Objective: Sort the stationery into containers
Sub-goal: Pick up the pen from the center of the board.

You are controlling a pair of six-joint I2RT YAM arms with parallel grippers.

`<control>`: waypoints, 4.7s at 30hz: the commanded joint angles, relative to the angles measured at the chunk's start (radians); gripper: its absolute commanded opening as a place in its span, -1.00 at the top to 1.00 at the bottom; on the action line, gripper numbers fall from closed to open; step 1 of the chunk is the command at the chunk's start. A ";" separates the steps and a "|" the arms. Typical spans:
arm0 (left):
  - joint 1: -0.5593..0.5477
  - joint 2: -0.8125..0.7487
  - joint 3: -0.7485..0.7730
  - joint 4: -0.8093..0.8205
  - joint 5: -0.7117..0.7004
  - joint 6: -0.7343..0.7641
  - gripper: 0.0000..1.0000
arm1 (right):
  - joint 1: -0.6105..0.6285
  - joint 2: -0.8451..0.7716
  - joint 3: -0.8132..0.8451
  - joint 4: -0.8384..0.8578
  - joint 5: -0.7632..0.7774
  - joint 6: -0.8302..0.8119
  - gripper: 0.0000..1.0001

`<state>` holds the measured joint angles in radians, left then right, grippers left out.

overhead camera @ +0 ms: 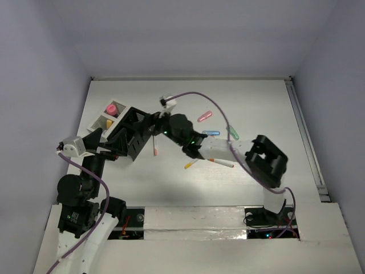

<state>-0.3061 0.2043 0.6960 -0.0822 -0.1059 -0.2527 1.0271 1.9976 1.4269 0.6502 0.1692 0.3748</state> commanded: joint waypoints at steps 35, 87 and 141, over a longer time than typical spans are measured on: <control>-0.169 -0.114 0.002 0.019 0.014 -0.002 -0.98 | -0.663 -0.631 -0.185 -1.704 0.004 -0.137 -0.34; -0.949 1.871 0.941 0.058 0.260 0.519 -0.64 | -0.614 -1.260 0.121 -1.532 -0.405 0.038 -0.60; -0.953 2.165 1.376 -0.021 0.267 0.662 1.00 | -0.614 -1.523 -0.194 -1.246 -0.261 0.004 -0.99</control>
<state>-1.2778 2.5023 2.0991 -0.2146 0.1864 0.4709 0.4072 0.5510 1.2476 -0.7540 -0.1482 0.3977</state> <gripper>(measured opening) 0.232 0.981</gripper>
